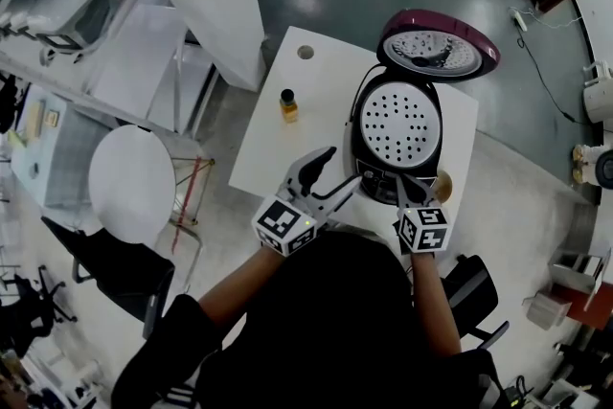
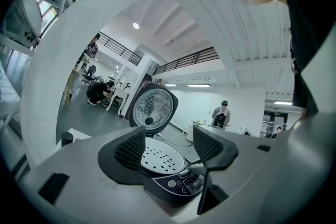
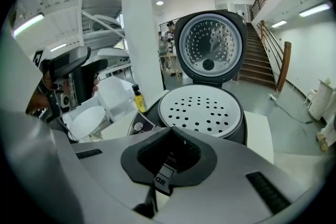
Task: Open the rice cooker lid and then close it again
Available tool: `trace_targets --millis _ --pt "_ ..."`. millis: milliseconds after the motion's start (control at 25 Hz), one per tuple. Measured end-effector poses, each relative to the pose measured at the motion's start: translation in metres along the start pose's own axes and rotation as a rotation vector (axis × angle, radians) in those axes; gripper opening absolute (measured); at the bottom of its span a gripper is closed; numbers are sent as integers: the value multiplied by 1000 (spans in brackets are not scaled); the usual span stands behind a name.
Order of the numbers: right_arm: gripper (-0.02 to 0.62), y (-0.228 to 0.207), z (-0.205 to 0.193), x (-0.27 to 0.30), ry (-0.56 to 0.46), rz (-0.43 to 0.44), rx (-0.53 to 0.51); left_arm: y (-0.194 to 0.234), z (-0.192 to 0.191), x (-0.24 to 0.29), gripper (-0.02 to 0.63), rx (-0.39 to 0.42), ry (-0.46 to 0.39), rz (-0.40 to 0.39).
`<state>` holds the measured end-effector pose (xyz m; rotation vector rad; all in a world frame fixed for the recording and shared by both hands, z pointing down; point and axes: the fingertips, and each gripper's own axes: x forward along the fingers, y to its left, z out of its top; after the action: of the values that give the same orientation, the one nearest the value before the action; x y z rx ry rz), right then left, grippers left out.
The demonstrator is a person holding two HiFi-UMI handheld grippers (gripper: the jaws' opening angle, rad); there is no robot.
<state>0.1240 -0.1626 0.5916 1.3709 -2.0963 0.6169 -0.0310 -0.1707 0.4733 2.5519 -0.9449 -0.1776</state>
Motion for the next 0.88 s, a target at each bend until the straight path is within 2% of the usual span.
trace_targets --millis 160,320,520,680,880 --pt "0 5 2 -1 -4 -28 -78 -4 -2 0 261 2 12 -31" --pt "0 8 7 -19 -82 -35 -5 -4 0 6 261 -3 17 -51" --pt "0 3 3 -40 -109 -27 50 -7 22 29 261 34 -4 -75" --pt "0 5 1 -43 -110 27 87 -12 42 54 261 65 -25 -90" --pt "0 6 9 -34 -133 97 86 -12 68 83 261 107 -50 -90"
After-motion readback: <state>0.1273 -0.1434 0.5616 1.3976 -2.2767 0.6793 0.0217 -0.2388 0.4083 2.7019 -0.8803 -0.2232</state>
